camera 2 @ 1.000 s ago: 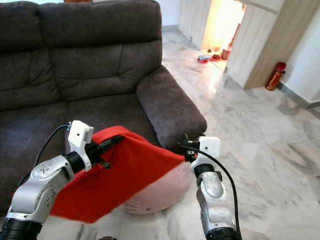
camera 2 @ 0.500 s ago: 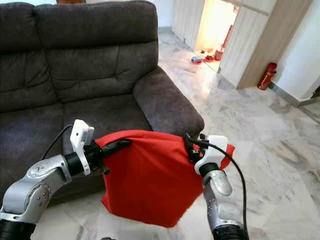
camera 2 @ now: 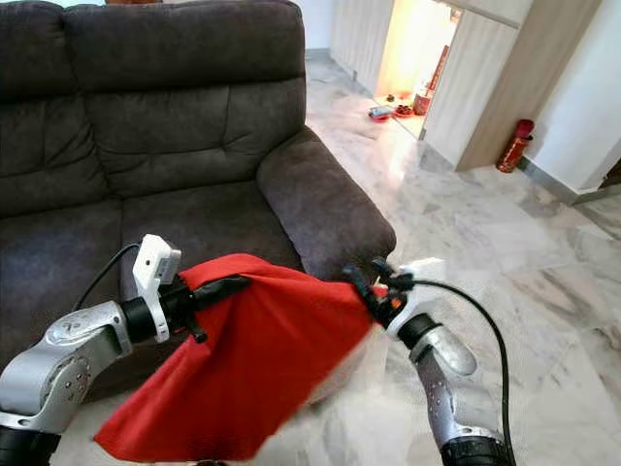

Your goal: Move the pillow to the sofa from floor

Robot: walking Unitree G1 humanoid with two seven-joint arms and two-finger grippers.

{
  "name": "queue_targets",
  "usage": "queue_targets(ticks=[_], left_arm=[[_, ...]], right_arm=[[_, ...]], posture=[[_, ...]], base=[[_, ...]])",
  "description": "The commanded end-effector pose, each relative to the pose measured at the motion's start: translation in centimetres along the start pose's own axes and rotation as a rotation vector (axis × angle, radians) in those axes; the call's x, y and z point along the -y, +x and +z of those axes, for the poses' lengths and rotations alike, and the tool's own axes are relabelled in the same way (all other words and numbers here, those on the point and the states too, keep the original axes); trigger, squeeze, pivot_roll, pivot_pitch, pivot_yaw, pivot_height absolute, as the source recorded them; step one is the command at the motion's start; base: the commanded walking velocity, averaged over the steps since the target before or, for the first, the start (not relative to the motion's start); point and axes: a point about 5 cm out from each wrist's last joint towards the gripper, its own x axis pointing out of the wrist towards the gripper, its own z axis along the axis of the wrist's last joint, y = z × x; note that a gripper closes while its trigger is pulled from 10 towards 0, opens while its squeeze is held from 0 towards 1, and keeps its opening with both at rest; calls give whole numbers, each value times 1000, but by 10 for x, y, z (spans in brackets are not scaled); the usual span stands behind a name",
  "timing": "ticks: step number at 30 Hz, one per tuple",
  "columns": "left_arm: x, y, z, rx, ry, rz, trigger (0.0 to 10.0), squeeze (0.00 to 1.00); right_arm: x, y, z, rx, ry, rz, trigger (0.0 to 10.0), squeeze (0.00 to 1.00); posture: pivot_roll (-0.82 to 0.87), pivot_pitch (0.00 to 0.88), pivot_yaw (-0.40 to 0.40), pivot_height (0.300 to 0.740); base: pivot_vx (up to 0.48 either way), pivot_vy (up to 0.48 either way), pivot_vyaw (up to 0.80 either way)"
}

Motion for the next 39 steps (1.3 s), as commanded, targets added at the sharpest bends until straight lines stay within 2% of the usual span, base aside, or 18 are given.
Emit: queue_targets(ticks=[1, 7, 13, 15, 16, 17, 18, 27, 28, 29, 31, 32, 34, 39], left_arm=[[10, -3, 32, 119, 83, -62, 10000, 0], [14, -10, 37, 108, 106, -87, 10000, 0], [16, -9, 41, 126, 106, -108, 10000, 0], [18, -9, 45, 148, 95, -128, 10000, 0], [19, -10, 46, 153, 94, -132, 10000, 0], [19, -10, 47, 158, 92, -136, 10000, 0], [19, -11, 49, 171, 86, -144, 10000, 0], [19, -20, 52, 167, 96, -171, 10000, 0], [20, -21, 52, 160, 100, -172, 10000, 0], [20, -23, 52, 146, 111, -177, 10000, 0], [20, -23, 52, 139, 114, -181, 10000, 0], [20, -24, 45, 79, 134, -184, 10000, 0], [22, -24, 38, 44, 131, -202, 10000, 0], [27, -21, 35, 44, 126, -225, 10000, 0]], right_arm=[[2, -5, -7, -55, -15, 28, 10000, 0], [-1, -16, -29, -198, -33, 133, 10000, 0], [10, -16, -33, -211, -30, 48, 10000, 0], [12, -14, -31, -186, 1, 20, 10000, 0], [13, -13, -30, -176, 8, 15, 10000, 216], [13, -12, -29, -168, 14, 10, 10000, 561], [13, -10, -29, -155, 27, 0, 10000, 1000], [23, -5, -21, -123, 4, -61, 10000, 1000], [23, -5, -19, -122, -1, -54, 10000, 616], [25, -5, -16, -130, -34, -38, 10000, 0], [26, -6, -14, -136, -49, -33, 10000, 0], [29, -5, -7, -131, -76, -18, 10000, 0], [31, -4, 2, -117, -95, 5, 10000, 0], [29, -2, 14, -107, -138, 75, 10000, 0]], posture=[[60, 0, -90, 740], [73, 0, -95, 740], [74, 0, -97, 740], [75, 0, -96, 740], [75, 0, -96, 740], [75, 0, -96, 740], [76, 0, -97, 740], [83, 0, -108, 740], [84, 0, -108, 740], [84, 0, -109, 740], [84, 0, -109, 740], [83, 0, -109, 740], [80, 0, -108, 740], [79, 0, -109, 740]], base=[[0, 0, 0], [0, 0, 0], [0, 0, 0], [0, 0, 0], [0, 0, 0], [0, 0, 0], [0, 0, 0], [0, 0, 0], [0, 0, 0], [0, 0, 0], [0, 0, 0], [0, 0, 0], [0, 0, 0], [0, 0, 0]])
